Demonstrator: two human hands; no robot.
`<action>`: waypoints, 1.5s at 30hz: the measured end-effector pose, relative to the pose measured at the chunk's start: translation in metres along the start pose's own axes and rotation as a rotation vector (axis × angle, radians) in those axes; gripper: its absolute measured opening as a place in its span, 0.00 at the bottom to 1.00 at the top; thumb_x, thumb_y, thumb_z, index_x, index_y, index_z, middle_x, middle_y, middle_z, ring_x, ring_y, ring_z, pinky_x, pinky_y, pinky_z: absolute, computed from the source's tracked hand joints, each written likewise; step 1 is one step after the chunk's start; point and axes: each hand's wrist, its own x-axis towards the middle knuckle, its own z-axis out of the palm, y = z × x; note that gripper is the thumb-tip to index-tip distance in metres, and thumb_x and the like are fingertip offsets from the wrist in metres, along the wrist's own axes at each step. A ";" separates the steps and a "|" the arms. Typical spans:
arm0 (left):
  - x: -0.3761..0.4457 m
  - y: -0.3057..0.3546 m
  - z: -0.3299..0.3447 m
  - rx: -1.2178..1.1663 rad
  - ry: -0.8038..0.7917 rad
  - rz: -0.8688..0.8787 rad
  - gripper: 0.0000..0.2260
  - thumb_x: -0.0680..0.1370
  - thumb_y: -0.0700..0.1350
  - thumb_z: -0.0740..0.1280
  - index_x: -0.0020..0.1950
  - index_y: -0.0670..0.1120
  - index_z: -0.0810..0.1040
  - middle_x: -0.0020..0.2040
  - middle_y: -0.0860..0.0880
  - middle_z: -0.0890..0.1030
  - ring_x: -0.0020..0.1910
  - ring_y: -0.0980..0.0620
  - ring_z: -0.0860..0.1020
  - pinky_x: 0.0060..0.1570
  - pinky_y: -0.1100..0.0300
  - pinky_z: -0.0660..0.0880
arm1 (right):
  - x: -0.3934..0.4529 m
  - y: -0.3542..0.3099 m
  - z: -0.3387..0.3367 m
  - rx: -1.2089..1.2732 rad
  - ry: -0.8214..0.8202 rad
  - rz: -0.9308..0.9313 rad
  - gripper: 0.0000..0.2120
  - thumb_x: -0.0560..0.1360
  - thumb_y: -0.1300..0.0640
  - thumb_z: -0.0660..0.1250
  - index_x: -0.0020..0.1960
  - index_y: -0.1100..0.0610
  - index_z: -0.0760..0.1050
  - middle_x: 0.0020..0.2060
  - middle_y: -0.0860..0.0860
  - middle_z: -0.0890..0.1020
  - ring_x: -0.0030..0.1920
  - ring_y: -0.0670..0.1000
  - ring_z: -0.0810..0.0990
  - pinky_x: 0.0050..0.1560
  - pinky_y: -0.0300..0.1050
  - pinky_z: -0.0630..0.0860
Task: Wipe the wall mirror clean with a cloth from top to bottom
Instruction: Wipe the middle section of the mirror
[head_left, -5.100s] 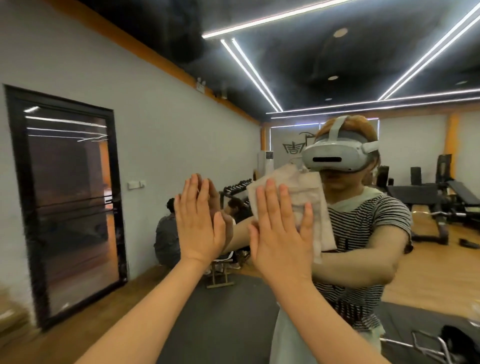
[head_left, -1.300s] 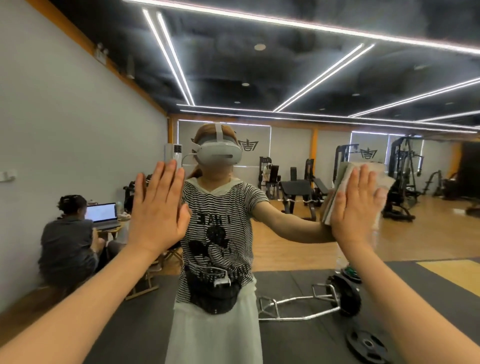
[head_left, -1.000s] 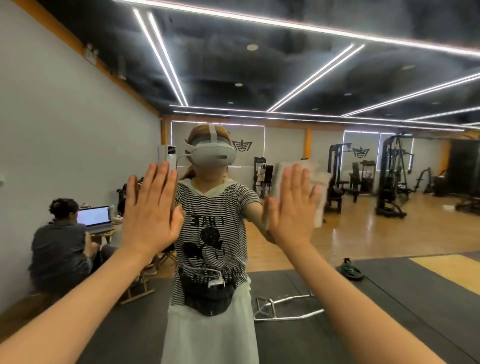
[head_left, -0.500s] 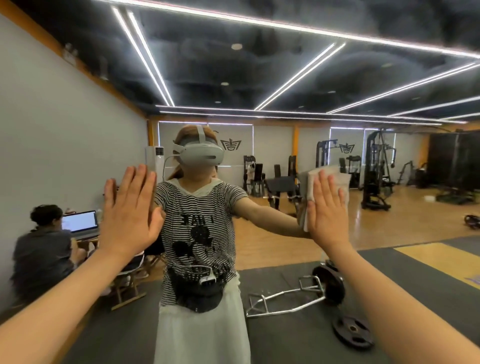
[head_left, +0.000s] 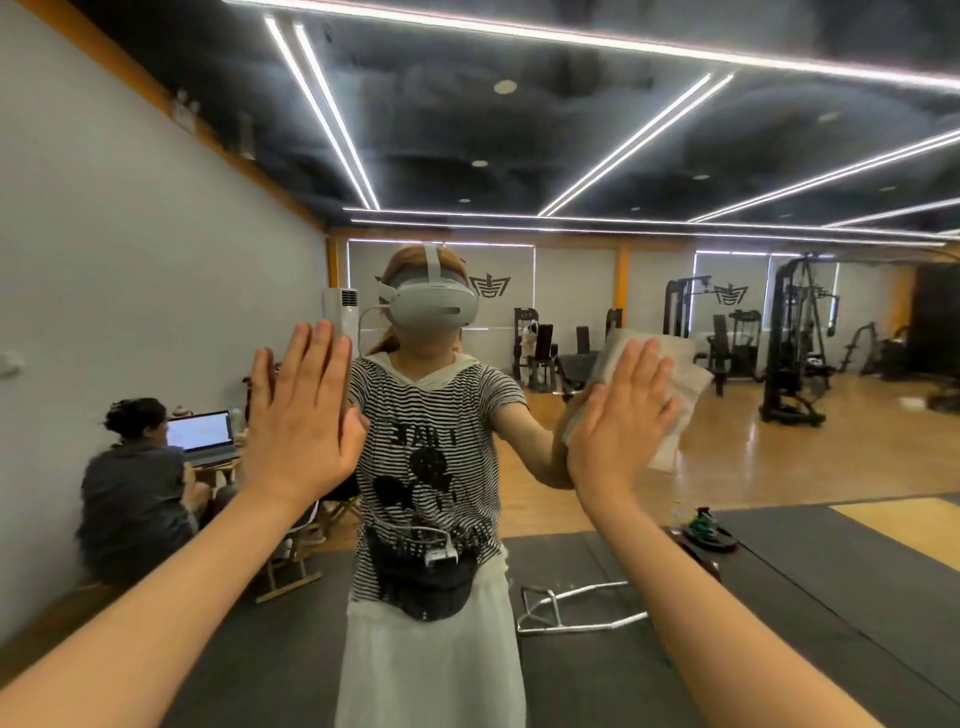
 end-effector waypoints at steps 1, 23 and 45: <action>0.000 0.000 0.000 0.002 0.000 -0.001 0.31 0.75 0.50 0.53 0.76 0.39 0.55 0.76 0.37 0.60 0.78 0.54 0.39 0.75 0.51 0.37 | -0.007 -0.014 0.003 0.000 -0.004 -0.048 0.28 0.80 0.51 0.45 0.78 0.59 0.55 0.77 0.57 0.58 0.76 0.59 0.55 0.74 0.54 0.42; -0.001 -0.001 -0.001 0.026 -0.009 -0.005 0.31 0.75 0.50 0.56 0.76 0.40 0.58 0.76 0.38 0.61 0.76 0.44 0.53 0.75 0.52 0.40 | -0.057 -0.074 0.031 0.043 0.048 -0.420 0.32 0.79 0.51 0.51 0.79 0.55 0.42 0.77 0.51 0.54 0.78 0.51 0.39 0.75 0.58 0.38; 0.000 0.001 -0.008 0.082 -0.098 0.003 0.31 0.75 0.50 0.55 0.76 0.40 0.56 0.76 0.40 0.57 0.78 0.47 0.47 0.75 0.50 0.40 | -0.068 -0.060 0.028 0.082 -0.031 -0.509 0.33 0.78 0.51 0.50 0.79 0.52 0.38 0.78 0.48 0.40 0.78 0.50 0.40 0.76 0.56 0.36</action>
